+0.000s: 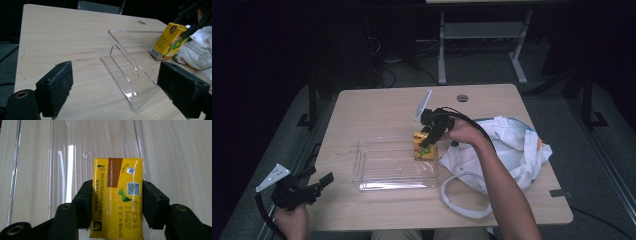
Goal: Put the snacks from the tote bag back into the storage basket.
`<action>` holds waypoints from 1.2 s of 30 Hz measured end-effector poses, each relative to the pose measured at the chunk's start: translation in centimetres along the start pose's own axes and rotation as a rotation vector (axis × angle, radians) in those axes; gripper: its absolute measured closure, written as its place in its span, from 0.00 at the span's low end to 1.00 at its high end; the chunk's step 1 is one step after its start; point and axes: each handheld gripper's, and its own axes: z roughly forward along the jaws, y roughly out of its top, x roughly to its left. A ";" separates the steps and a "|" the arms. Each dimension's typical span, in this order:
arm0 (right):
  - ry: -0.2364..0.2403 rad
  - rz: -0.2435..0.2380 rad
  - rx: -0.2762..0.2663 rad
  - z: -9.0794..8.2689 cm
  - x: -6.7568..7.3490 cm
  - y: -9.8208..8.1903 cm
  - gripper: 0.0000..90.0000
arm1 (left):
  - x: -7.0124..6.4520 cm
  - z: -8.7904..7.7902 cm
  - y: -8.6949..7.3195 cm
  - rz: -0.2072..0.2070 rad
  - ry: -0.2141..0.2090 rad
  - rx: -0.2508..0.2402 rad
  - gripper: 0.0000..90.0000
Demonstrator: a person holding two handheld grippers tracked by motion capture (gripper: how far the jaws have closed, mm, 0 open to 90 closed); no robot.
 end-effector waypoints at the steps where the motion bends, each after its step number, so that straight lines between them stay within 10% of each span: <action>1: -0.001 -0.001 -0.001 0.0 0.0 0.0 0.53 | 0.0 0.0 0.0 0.000 0.000 0.000 0.14; 36: -0.027 0.050 -0.088 -3.1 0.3 -1.0 0.47 | -0.1 0.2 0.0 0.000 -0.002 0.007 0.14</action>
